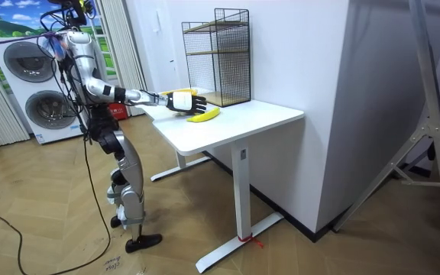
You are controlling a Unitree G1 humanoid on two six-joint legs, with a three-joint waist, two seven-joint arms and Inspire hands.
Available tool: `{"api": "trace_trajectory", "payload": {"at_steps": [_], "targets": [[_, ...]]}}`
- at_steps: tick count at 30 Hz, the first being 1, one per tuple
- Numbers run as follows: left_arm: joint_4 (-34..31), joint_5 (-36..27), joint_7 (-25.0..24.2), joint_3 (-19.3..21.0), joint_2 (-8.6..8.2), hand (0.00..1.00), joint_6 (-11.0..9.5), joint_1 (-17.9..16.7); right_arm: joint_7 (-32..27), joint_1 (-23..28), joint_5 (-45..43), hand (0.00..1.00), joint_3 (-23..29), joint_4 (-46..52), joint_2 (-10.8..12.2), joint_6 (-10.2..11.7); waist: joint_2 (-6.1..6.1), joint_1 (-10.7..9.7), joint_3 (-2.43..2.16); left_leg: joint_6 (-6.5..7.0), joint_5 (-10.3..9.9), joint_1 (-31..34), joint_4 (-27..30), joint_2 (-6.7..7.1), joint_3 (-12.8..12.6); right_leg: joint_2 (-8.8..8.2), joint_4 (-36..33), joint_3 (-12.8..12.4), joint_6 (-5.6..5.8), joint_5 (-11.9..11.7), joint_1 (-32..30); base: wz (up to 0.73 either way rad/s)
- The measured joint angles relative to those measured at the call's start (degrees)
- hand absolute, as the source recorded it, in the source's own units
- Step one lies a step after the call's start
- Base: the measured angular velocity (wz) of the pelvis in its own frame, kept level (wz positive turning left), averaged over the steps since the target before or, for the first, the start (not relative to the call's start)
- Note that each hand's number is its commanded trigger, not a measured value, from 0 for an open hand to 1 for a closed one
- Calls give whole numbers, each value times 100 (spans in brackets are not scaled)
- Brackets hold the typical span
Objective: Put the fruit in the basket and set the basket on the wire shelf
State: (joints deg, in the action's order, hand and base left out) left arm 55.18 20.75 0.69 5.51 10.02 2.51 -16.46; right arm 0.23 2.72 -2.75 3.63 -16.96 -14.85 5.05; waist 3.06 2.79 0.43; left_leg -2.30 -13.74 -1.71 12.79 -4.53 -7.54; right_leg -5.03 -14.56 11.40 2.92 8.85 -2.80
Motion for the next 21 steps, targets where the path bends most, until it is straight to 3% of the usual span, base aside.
{"api": "trace_trajectory", "payload": {"at_steps": [19,20,21], "targets": [[-3,9,0,0,-1,0,13,-3,3,-3,-430,0,-2,-51,1,-10,-88,-66,-16,0,0,-69,-7,-4,-3,0,14,21,0,0,95,0],[-3,9,0,0,-1,0,13,-2,3,-3,-437,16,-2,-51,0,-10,-91,-68,-16,0,0,-72,-7,-4,-4,0,14,19,0,0,98,0],[-4,10,0,0,-1,0,14,-1,3,-4,-439,62,-2,-52,1,-10,-93,-69,-17,0,0,-75,-8,-4,-4,0,15,20,0,0,101,0]]}}
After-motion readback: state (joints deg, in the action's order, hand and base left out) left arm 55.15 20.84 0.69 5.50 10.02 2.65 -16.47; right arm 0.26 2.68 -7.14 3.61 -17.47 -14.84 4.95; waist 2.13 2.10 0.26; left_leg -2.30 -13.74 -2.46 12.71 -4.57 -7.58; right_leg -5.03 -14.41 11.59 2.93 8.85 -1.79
